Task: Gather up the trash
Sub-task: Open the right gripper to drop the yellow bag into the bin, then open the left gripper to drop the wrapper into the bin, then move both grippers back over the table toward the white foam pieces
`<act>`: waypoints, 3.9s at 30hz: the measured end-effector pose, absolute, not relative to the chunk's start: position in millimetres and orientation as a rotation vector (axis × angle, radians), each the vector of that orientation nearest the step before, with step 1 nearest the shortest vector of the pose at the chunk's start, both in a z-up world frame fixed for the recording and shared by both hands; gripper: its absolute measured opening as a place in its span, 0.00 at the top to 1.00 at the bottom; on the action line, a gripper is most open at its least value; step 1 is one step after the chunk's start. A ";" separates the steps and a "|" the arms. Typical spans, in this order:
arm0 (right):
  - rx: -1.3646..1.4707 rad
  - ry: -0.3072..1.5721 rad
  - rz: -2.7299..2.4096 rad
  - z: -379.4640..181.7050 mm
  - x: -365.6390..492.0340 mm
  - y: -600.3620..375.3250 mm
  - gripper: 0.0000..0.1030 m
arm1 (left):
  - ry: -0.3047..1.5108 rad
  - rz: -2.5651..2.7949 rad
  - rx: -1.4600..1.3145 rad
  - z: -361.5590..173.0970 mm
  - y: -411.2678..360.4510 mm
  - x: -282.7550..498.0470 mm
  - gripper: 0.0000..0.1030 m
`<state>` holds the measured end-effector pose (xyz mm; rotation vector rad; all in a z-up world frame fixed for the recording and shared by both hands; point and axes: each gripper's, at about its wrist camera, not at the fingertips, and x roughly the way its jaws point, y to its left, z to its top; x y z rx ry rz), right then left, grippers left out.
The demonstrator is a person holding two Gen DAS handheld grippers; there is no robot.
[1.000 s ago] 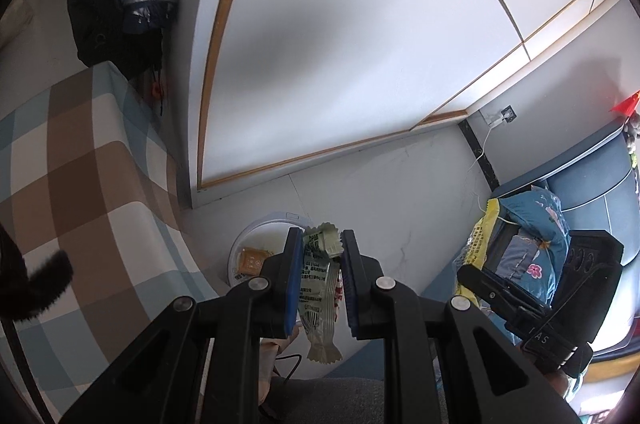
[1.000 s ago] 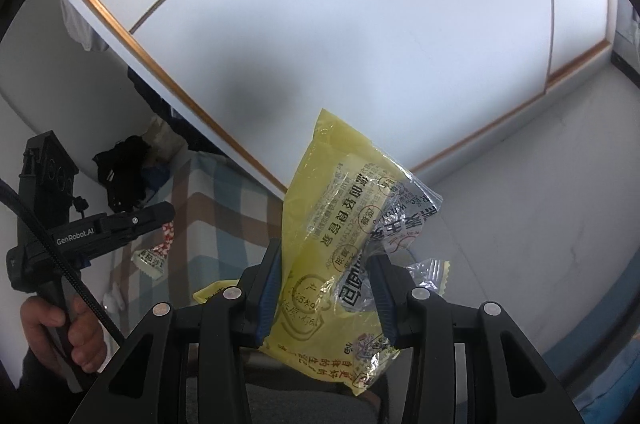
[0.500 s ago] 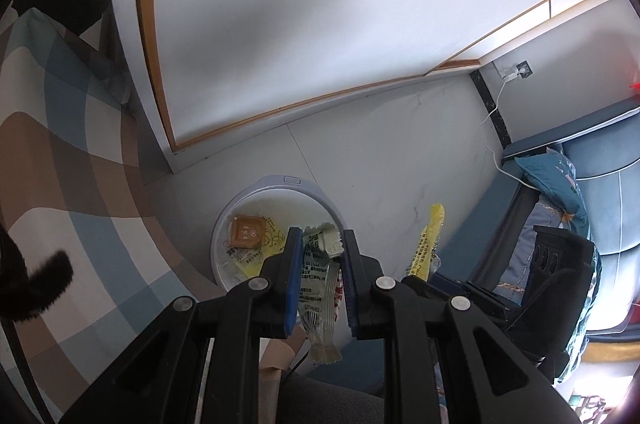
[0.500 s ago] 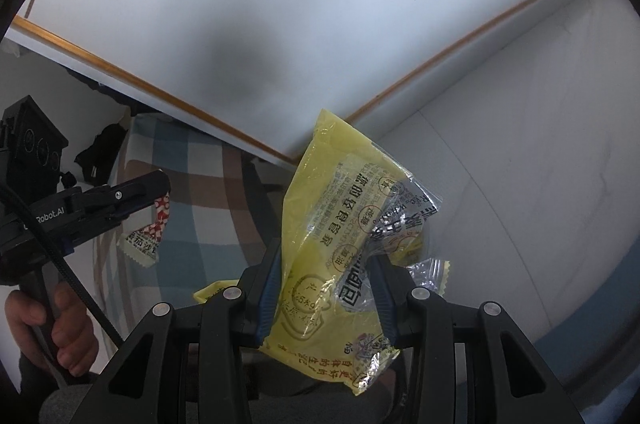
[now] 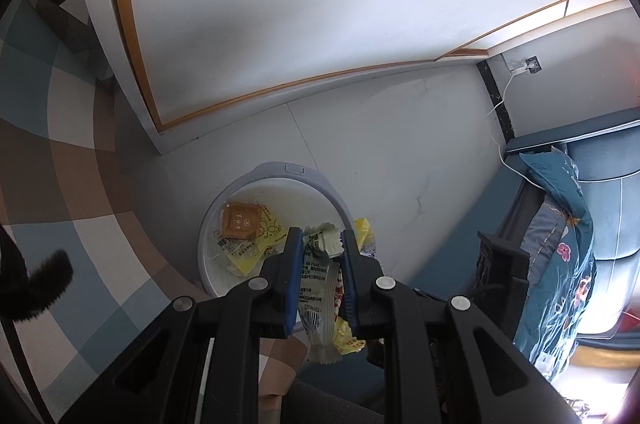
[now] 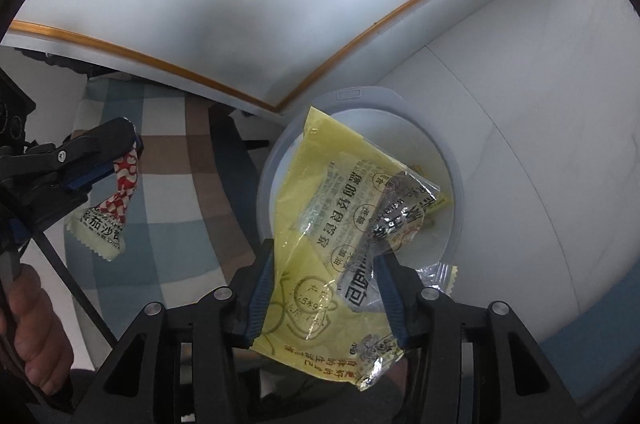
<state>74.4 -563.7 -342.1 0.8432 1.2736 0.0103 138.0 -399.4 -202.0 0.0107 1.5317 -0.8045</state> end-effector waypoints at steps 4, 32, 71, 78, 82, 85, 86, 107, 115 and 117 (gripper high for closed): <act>0.835 1.289 0.012 -347.3 72.9 -569.7 0.41 | 1.543 -0.799 0.003 -205.4 -399.2 141.9 0.86; 0.881 1.199 -0.116 -331.7 16.5 -612.2 0.17 | 1.671 -0.760 0.042 -237.8 -409.7 134.7 0.86; 0.667 0.873 -0.069 -145.3 2.9 -575.1 0.02 | 1.036 -0.505 0.044 -56.4 -274.8 112.2 0.31; 0.534 0.766 -0.004 -80.3 5.9 -526.9 0.02 | 0.930 -0.398 -0.007 -31.1 -211.9 105.6 0.24; 0.512 0.714 0.033 -53.3 11.2 -497.5 0.02 | 0.881 -0.336 -0.052 -16.6 -170.6 104.9 0.19; 0.496 0.689 0.072 -37.0 18.6 -470.9 0.02 | 0.834 -0.292 -0.064 -4.3 -143.1 100.1 0.16; 0.489 0.682 0.086 -31.7 21.2 -461.8 0.02 | 0.818 -0.274 -0.066 -1.6 -130.8 100.5 0.15; 0.335 0.853 0.357 -59.8 104.6 -252.4 0.02 | 0.907 0.005 -0.338 -55.6 92.8 133.1 0.15; 0.209 0.974 0.454 -94.0 146.8 -168.1 0.11 | 0.940 0.098 -0.453 -66.0 138.4 142.0 0.15; 0.179 1.009 0.494 -103.4 157.7 -144.0 0.16 | 0.950 0.113 -0.499 -69.2 152.4 141.3 0.15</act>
